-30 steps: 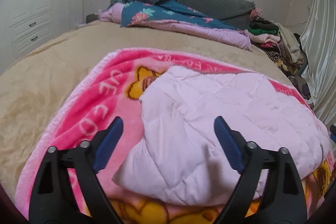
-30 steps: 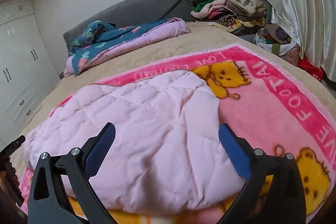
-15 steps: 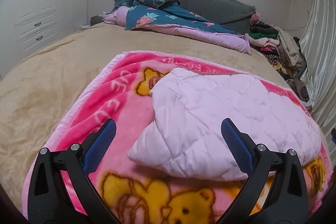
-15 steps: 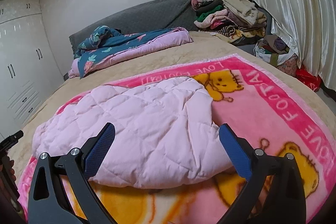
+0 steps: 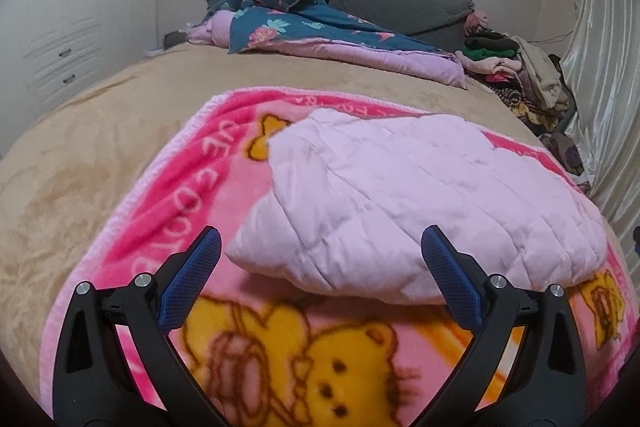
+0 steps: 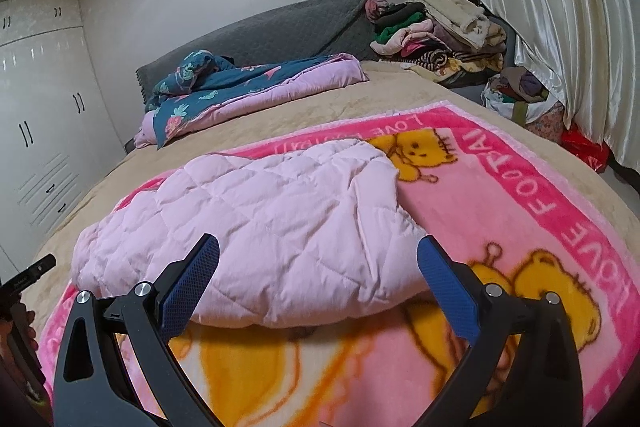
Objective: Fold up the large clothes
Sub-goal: 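Withdraw both tools from the folded jacket, then push both tools under the folded pink jacket bundle and grasp it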
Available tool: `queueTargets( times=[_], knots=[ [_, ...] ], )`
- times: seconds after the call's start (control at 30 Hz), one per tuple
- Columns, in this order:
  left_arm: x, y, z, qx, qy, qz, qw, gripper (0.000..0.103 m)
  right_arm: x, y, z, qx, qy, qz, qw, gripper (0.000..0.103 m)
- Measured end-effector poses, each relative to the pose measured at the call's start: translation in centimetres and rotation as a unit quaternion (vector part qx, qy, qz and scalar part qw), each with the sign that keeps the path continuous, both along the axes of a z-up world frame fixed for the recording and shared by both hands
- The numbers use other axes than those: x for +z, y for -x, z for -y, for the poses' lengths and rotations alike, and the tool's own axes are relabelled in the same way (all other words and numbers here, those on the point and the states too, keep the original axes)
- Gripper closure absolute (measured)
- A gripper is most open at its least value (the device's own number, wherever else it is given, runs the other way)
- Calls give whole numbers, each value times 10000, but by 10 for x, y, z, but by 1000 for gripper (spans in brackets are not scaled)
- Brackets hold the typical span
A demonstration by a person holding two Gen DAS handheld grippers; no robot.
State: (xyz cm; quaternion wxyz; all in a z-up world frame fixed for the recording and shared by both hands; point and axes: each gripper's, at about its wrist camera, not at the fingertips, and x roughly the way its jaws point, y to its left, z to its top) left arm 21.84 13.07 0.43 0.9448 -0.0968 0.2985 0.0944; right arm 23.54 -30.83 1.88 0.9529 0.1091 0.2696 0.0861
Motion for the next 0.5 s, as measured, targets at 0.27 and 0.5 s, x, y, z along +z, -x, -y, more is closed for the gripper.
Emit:
queueTargets(
  times=[0.27, 0.5],
  knots=[
    [-23, 2, 12, -94, 390, -233, 9989, 9, -12, 9, 0, -137, -58, -147, 9998, 4],
    [-40, -1, 15, -87, 766, -399, 9962, 9, -30, 13, 2, -270, -193, -420, 9986, 4]
  ],
)
